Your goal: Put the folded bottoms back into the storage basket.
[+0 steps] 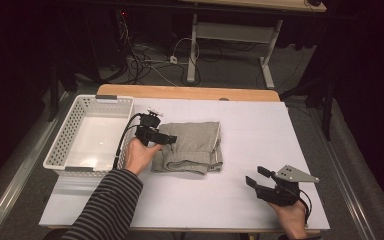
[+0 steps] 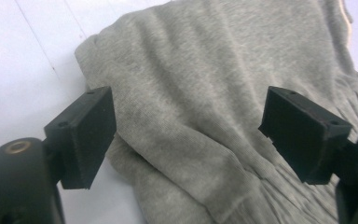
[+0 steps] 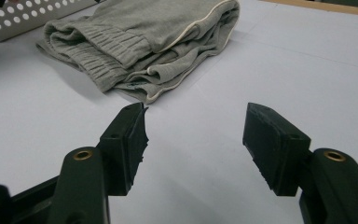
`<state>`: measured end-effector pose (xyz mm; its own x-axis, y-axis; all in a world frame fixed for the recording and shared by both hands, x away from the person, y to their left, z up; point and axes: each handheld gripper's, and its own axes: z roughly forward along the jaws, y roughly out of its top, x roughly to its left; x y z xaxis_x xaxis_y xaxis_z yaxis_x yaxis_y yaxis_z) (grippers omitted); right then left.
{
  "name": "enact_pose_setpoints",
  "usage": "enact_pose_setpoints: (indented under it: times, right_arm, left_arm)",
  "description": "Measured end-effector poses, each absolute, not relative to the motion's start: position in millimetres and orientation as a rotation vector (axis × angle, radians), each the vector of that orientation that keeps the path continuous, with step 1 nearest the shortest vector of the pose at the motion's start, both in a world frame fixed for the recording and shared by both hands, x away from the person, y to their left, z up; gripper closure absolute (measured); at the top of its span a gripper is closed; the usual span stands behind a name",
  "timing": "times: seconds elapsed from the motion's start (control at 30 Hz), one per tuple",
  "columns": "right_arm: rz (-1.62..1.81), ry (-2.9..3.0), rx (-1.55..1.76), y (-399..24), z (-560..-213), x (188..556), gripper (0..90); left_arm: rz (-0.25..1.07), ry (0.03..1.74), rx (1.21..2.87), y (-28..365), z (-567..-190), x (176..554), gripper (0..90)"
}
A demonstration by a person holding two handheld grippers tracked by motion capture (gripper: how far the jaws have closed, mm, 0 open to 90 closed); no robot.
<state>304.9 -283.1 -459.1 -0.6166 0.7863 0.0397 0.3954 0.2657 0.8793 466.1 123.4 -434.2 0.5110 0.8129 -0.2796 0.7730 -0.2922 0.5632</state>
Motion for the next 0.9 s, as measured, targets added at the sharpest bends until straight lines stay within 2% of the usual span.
enact_pose_setpoints:
  times: [0.9]
  right_arm:
    - [1.286,2.159,1.061,-281.2,-460.5,305.4,40.1]
  left_arm:
    - [-0.006,1.424,2.043,123.8,-463.7,494.4,12.8]
